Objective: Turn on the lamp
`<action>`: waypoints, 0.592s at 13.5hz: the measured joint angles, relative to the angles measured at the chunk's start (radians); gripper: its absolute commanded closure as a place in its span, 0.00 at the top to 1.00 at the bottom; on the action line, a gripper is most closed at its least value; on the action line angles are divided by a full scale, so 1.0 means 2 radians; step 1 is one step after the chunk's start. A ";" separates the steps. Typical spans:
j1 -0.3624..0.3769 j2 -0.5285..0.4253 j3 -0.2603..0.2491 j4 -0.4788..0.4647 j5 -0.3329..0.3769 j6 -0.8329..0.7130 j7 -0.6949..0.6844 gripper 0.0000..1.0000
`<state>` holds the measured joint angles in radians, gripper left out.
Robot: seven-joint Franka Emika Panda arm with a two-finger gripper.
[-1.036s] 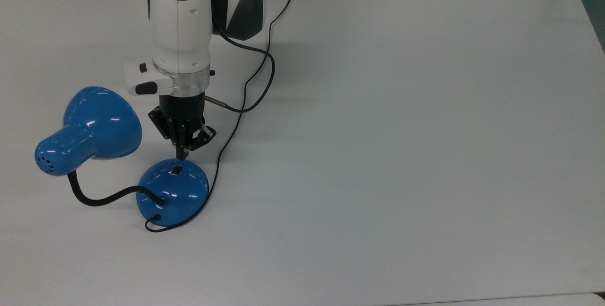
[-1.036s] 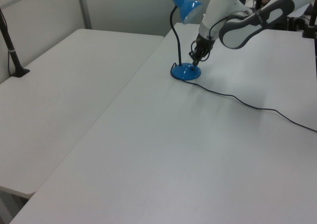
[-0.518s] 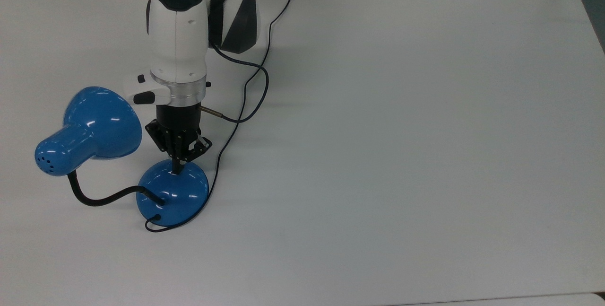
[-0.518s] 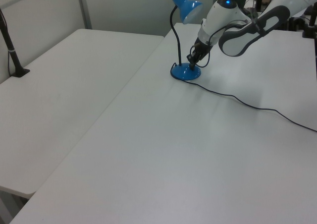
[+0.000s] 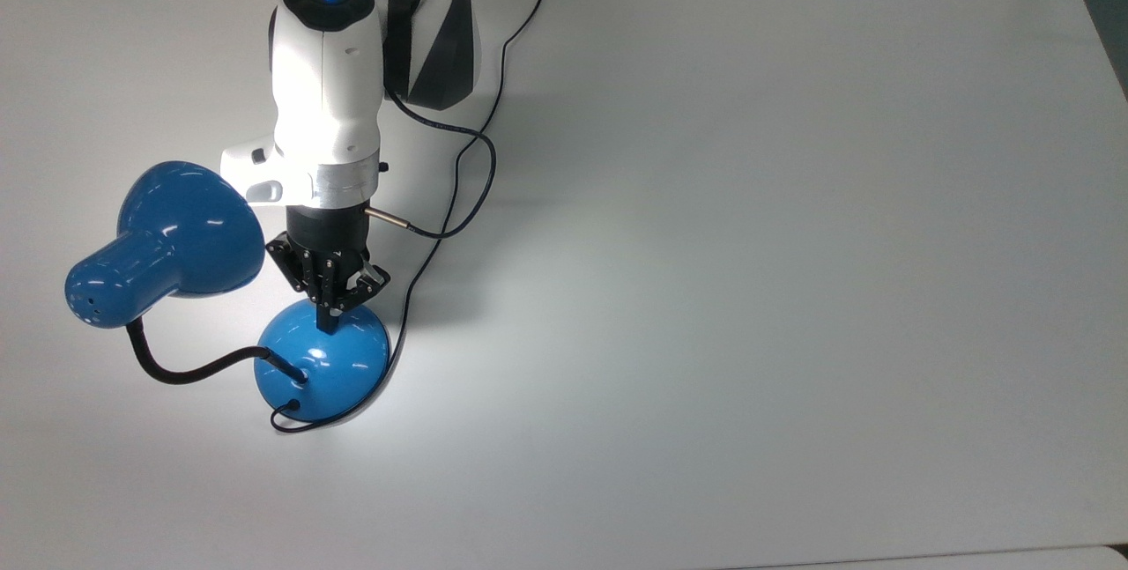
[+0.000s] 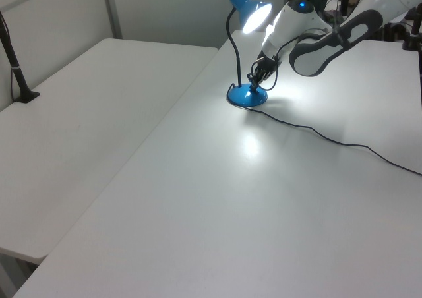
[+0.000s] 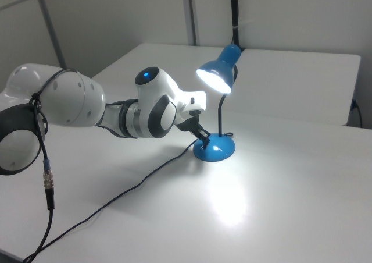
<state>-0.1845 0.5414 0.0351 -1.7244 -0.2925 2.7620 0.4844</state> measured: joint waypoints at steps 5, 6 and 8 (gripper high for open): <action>-0.002 0.001 0.000 0.003 -0.009 0.000 0.000 0.00; -0.003 0.001 0.000 0.004 -0.011 0.000 0.000 0.00; -0.004 -0.006 0.001 0.004 -0.014 -0.007 0.000 0.00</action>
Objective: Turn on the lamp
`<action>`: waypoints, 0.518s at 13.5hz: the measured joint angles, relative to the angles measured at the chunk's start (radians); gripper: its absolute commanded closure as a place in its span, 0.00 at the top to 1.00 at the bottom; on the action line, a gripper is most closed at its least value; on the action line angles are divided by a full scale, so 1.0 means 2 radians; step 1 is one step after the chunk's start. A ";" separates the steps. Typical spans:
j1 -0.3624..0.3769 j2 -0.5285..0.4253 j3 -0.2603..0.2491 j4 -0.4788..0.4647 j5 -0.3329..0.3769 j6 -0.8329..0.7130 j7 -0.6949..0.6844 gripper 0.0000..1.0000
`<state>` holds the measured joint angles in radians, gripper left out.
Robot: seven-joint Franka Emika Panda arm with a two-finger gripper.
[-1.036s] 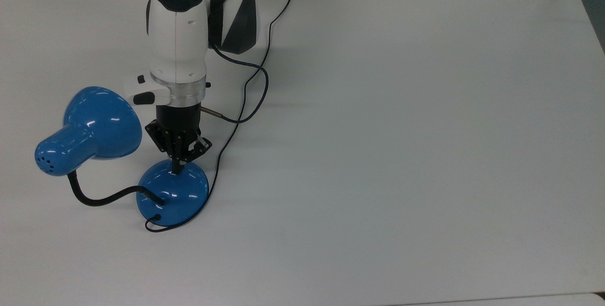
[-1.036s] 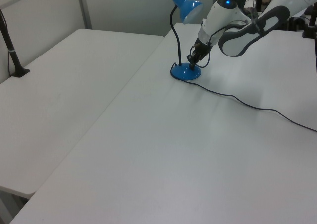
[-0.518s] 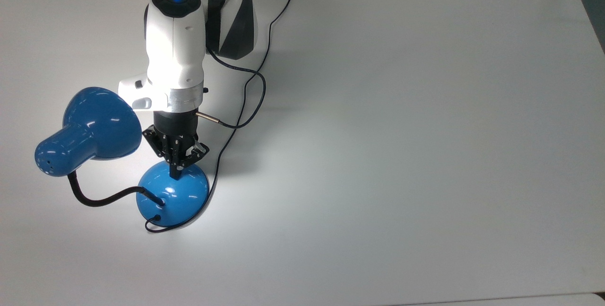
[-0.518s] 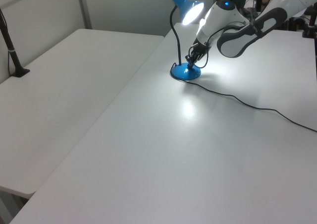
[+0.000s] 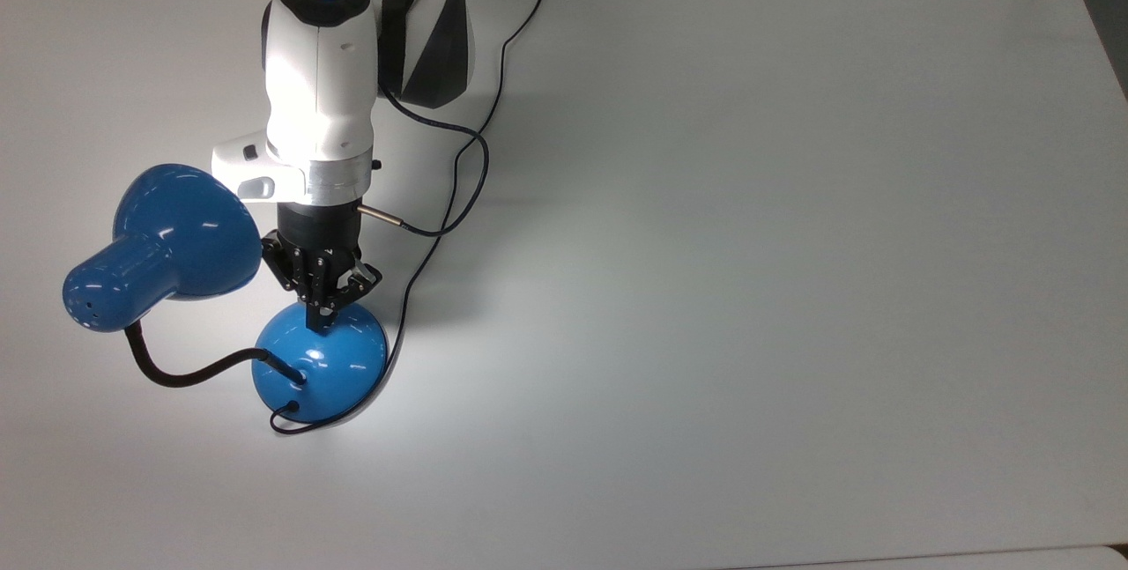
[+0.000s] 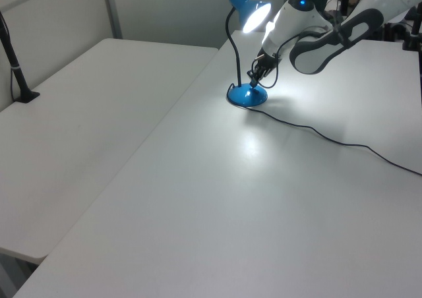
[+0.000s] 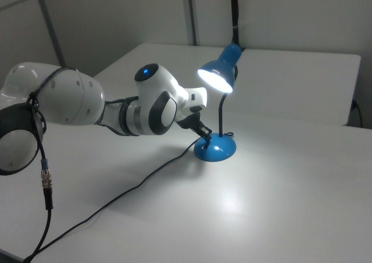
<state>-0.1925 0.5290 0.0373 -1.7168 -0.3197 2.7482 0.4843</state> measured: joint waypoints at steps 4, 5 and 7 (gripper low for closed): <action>0.009 -0.034 0.036 0.000 -0.001 -0.101 0.000 0.00; 0.013 -0.044 0.048 0.000 -0.001 -0.130 0.000 0.00; 0.022 -0.065 0.069 0.000 -0.001 -0.183 0.000 0.00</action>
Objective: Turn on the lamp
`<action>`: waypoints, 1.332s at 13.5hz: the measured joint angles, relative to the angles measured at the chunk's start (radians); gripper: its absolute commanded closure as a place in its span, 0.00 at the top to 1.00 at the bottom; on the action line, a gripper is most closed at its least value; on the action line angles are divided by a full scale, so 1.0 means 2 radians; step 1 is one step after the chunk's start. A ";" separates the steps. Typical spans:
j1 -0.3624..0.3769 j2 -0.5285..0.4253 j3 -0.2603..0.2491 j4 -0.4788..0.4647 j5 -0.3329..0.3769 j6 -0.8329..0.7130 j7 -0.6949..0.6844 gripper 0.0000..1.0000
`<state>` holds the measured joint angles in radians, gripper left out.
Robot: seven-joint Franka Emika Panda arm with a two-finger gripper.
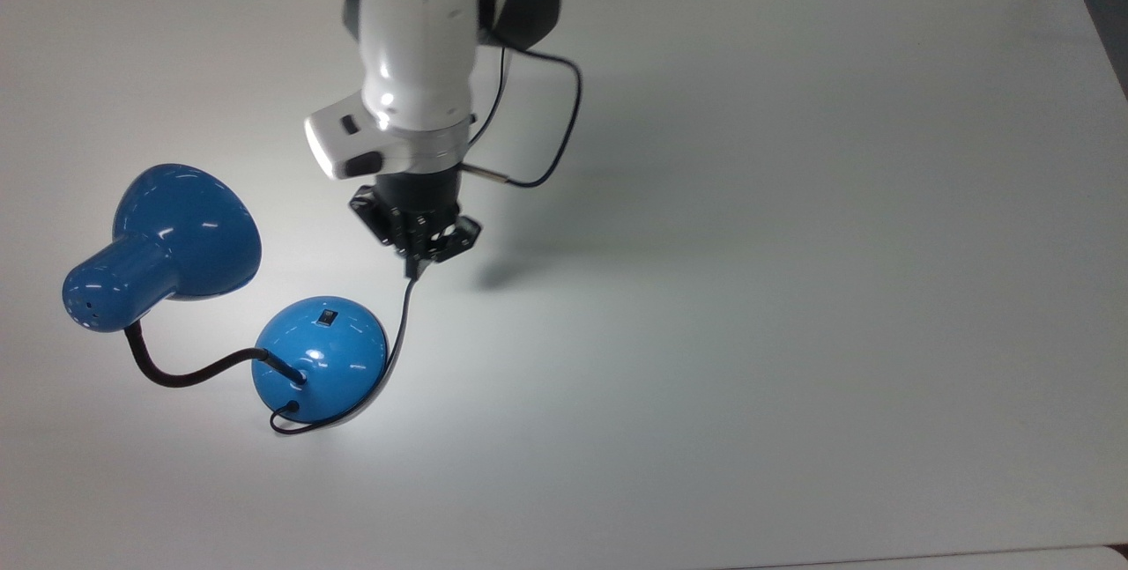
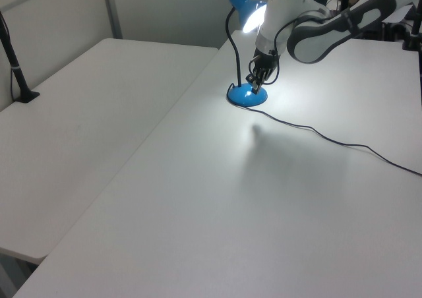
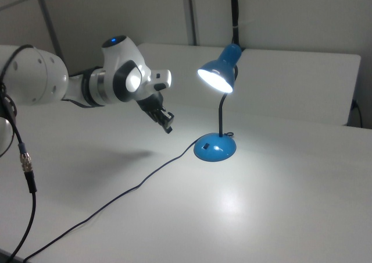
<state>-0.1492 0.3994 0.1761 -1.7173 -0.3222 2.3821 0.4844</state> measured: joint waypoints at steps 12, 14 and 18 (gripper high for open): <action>0.116 -0.194 -0.074 0.000 0.132 -0.328 -0.181 1.00; 0.116 -0.200 -0.075 0.000 0.132 -0.331 -0.182 1.00; 0.116 -0.200 -0.076 0.003 0.132 -0.349 -0.183 1.00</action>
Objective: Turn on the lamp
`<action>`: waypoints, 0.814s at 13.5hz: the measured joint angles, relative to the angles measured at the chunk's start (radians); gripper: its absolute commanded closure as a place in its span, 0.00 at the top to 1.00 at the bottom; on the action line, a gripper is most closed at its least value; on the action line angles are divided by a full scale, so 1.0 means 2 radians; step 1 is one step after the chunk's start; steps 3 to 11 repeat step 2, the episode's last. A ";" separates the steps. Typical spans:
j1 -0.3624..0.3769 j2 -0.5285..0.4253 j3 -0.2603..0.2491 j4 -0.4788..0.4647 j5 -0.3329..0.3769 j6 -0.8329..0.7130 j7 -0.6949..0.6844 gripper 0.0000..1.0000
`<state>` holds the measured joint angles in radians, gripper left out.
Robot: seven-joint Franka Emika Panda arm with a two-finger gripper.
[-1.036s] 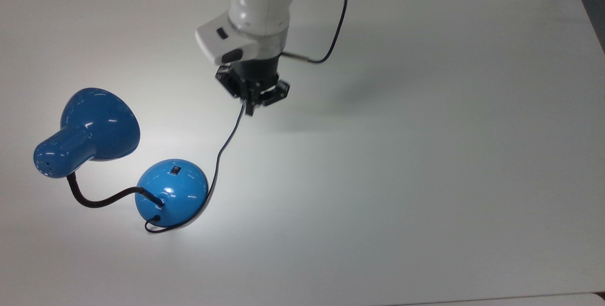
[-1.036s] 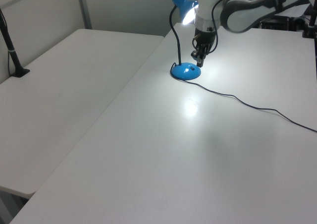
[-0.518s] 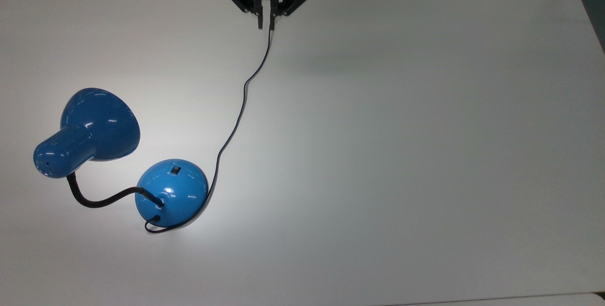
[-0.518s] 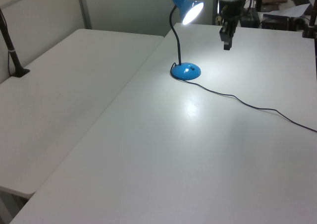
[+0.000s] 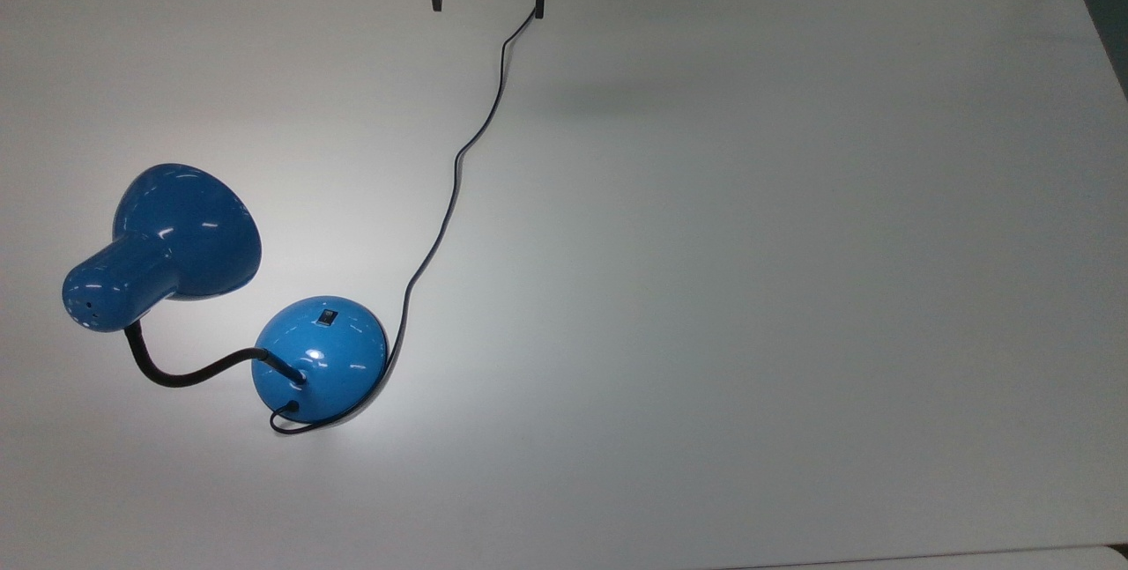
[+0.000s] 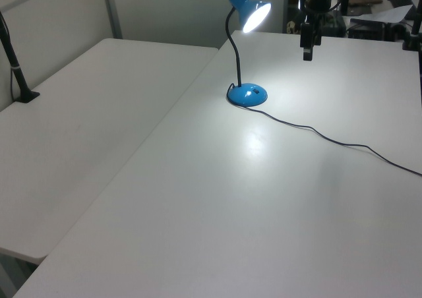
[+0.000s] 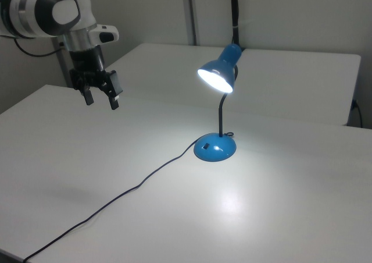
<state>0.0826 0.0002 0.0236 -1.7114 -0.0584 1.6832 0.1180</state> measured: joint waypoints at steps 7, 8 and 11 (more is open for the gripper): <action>0.000 0.000 0.000 0.002 0.000 -0.003 -0.001 1.00; 0.000 0.000 0.000 0.002 0.000 -0.003 -0.001 1.00; 0.000 0.000 0.000 0.002 0.000 -0.003 -0.001 1.00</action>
